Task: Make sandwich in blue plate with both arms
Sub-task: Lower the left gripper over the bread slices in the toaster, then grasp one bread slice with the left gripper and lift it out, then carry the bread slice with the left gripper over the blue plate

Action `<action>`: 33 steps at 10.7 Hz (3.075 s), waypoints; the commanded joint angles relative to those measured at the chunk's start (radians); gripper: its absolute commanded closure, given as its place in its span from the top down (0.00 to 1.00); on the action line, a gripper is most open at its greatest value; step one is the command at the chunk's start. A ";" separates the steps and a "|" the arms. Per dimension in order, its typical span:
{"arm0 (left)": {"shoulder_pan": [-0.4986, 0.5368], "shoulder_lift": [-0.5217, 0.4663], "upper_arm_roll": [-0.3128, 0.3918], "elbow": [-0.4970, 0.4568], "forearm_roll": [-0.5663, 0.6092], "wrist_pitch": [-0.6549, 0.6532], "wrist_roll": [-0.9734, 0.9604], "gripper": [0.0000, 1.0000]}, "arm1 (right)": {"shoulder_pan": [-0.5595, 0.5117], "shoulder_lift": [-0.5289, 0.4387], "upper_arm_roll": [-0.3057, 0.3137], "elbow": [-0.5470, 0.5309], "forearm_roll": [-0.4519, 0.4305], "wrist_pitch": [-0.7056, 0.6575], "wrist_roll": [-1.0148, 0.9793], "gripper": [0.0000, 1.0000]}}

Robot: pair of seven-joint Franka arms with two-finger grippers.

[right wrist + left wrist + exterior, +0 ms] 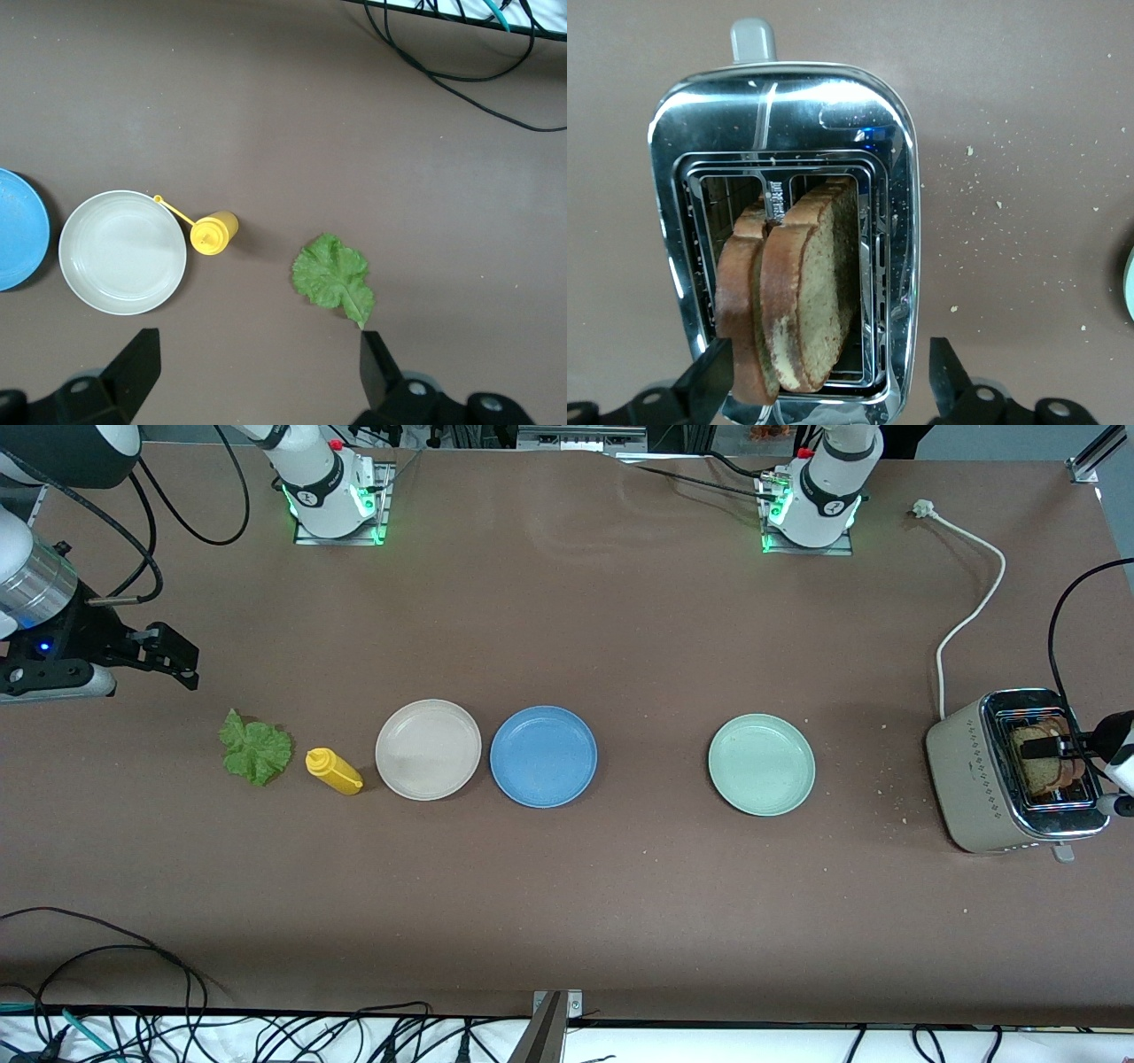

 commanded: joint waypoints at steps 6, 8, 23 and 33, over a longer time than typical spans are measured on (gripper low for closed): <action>0.003 0.042 0.000 0.004 0.031 -0.005 0.010 0.88 | -0.002 0.017 0.000 0.035 0.000 -0.006 0.011 1.00; 0.008 0.045 0.000 0.002 0.031 -0.005 0.010 0.80 | -0.002 0.017 0.000 0.035 0.000 -0.008 0.011 1.00; 0.008 0.003 -0.015 0.146 0.025 -0.201 0.052 0.00 | -0.002 0.017 0.000 0.035 0.000 -0.008 0.009 1.00; 0.005 -0.071 -0.271 0.205 -0.238 -0.498 -0.413 0.00 | -0.002 0.017 0.000 0.035 0.000 -0.006 0.011 1.00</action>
